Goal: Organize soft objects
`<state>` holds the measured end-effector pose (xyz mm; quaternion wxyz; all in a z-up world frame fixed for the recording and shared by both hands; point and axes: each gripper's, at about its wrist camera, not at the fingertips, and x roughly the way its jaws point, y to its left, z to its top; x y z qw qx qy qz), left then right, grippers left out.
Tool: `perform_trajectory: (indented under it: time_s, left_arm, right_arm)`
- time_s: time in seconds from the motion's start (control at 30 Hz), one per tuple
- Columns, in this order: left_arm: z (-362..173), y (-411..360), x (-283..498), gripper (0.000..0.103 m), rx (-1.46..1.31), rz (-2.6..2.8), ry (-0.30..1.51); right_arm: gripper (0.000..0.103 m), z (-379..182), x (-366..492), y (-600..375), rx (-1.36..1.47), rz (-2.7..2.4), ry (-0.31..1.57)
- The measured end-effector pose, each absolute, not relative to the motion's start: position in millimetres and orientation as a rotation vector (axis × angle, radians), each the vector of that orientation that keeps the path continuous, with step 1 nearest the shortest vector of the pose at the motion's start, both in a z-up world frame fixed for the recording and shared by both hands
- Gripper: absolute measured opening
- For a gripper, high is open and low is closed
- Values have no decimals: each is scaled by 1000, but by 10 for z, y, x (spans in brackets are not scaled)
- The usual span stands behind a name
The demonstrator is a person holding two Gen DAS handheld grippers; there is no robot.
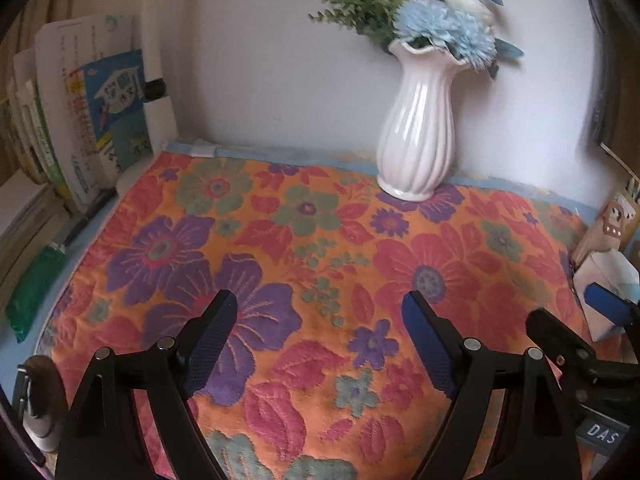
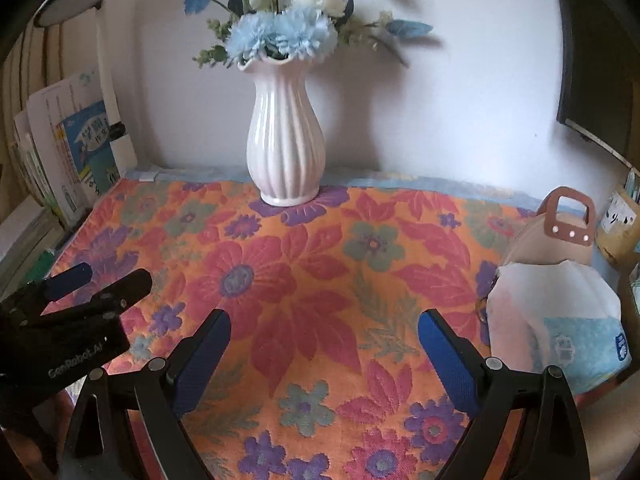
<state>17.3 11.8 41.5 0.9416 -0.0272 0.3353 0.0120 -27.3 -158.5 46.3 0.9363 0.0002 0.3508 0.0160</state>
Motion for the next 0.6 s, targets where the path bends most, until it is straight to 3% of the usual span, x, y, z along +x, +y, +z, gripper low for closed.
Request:
perform_trajectory:
  time_s: [0.6]
  left_arm:
    - [356, -11, 192, 84, 19, 33, 729]
  right_arm:
    - [94, 425, -250, -1652, 28, 28, 744]
